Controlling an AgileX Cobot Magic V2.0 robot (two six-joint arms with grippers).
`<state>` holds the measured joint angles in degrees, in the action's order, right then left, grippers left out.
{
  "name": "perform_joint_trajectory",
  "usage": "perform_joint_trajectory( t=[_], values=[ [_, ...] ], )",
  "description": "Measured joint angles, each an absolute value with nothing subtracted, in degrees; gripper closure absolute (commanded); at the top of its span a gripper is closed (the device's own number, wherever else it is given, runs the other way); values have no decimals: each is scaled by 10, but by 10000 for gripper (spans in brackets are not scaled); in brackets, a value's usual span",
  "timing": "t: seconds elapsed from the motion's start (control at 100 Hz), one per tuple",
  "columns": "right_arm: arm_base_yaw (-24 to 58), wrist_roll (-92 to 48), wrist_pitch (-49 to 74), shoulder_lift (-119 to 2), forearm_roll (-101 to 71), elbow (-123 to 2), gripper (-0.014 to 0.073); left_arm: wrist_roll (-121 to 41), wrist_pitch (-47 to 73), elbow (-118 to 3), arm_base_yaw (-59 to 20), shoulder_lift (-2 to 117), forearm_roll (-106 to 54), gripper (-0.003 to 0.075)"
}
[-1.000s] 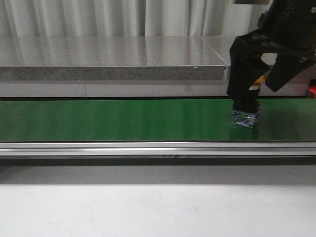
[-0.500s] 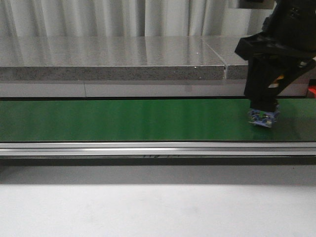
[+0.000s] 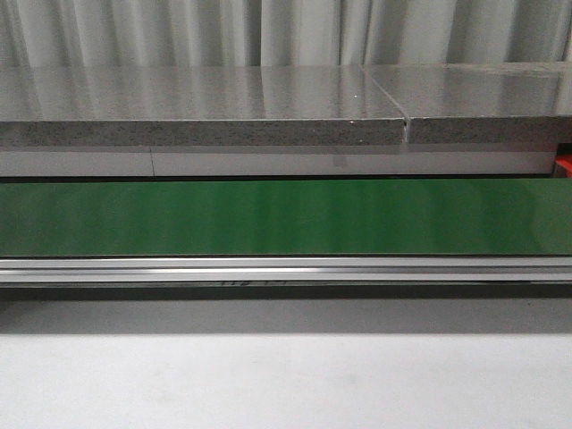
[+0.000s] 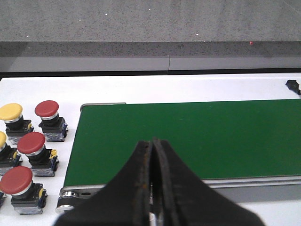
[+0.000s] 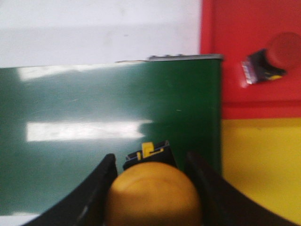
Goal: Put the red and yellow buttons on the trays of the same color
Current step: 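Lower the yellow button into the yellow tray and open the right gripper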
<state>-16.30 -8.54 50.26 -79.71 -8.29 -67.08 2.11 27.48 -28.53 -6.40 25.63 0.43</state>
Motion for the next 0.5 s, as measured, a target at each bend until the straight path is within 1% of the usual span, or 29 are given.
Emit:
perform_joint_trajectory(
  t=[0.13,0.27,0.39,0.5],
  values=[
    [-250,-83,505,-797,-82,-671,421,21,275,-285,-64,256,4,739],
    [-318,-73,479,-797,-82,-653,421,21,275,-285,-64,256,4,739],
    [-347,-63,436,-797,-82,-619,421,21,275,-285,-64,256,4,739],
    [-353,-61,400,-798,-82,-586,421,21,275,-285,-64,256,4,739]
  ],
)
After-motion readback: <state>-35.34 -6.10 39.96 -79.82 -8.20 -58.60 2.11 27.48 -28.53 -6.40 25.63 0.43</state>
